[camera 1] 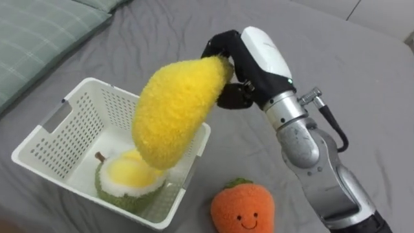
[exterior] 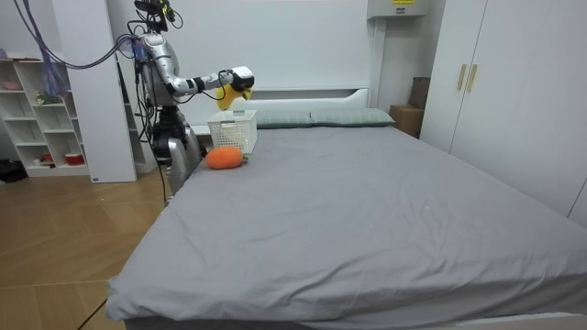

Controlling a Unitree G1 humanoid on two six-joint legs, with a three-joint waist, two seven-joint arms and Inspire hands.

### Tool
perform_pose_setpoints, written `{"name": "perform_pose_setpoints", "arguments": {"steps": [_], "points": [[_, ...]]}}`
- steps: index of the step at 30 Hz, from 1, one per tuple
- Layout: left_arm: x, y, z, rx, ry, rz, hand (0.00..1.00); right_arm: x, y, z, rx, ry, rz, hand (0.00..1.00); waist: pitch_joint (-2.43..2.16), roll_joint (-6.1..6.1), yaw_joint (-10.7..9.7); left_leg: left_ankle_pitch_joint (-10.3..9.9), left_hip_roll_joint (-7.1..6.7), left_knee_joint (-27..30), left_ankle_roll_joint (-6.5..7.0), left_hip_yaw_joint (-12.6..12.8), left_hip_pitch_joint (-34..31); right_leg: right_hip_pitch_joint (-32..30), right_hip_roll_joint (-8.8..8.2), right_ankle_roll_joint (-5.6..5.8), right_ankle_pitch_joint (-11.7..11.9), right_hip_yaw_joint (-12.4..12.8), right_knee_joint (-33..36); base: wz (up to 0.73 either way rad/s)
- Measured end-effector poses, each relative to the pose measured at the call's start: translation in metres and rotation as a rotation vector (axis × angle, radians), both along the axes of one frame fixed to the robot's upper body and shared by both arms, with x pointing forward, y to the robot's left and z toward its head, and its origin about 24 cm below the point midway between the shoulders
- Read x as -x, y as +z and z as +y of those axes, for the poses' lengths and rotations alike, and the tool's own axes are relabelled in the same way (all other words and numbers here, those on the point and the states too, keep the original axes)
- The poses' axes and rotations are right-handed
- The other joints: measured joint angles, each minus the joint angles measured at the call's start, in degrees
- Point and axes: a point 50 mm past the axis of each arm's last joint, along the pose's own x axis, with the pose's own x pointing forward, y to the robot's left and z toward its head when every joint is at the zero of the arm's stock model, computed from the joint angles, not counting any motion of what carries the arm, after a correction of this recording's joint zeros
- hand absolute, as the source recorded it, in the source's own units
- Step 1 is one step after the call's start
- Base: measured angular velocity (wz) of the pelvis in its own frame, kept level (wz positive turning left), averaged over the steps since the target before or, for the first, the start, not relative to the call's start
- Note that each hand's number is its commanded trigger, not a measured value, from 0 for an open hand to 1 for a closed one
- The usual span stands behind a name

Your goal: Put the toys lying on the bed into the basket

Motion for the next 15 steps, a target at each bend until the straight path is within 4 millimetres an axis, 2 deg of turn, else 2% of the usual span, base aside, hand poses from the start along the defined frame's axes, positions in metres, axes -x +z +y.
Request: {"name": "perform_pose_setpoints", "arguments": {"steps": [1,2,3,4,9,15], "points": [[-0.001,0.000,0.000,0.004,0.001,-0.003,0.00,0.000,-0.002,0.002,0.005,0.006,0.012,1.00,0.02,-0.09,0.03,0.02,-0.11,0.01,-0.01,-0.50,-0.06,0.15,-0.06,0.10,-0.06,-0.08,-0.11,0.17],[-0.001,0.000,-0.001,0.005,0.001,-0.003,0.00,-0.001,-0.003,0.003,0.006,0.009,0.019,0.74,0.01,-0.20,0.09,0.02,-0.18,-0.03,-0.01,-0.61,-0.06,0.22,-0.09,0.19,-0.12,-0.11,-0.21,0.09],[-0.001,0.000,0.000,0.006,0.001,-0.001,0.00,-0.003,-0.008,0.005,0.004,0.008,0.043,0.42,-0.08,-0.53,0.23,0.02,-0.29,-0.03,-0.01,-0.63,-0.11,0.40,-0.09,0.21,-0.13,-0.11,-0.80,0.00],[-0.001,0.000,-0.001,0.007,0.001,-0.001,0.00,-0.005,-0.011,0.006,0.005,0.005,0.055,0.00,-0.04,-0.68,0.34,0.02,-0.33,-0.04,-0.01,-0.63,-0.14,0.43,-0.09,0.26,-0.16,-0.07,-0.90,0.00],[-0.002,-0.002,-0.001,0.011,-0.001,0.015,0.00,-0.012,-0.047,0.005,0.049,-0.028,0.208,0.00,0.24,-1.65,1.54,0.00,-0.45,-0.05,0.01,-0.85,-0.48,0.24,-0.17,0.27,-0.17,-0.25,-0.89,0.01],[-0.004,-0.001,-0.001,0.015,0.012,0.012,0.00,-0.014,-0.058,0.001,0.070,-0.058,0.257,0.00,0.22,-2.15,2.92,0.02,-0.52,0.30,0.03,-1.26,-1.14,-0.19,-0.21,0.27,-0.17,-0.68,-0.90,0.04]]}}
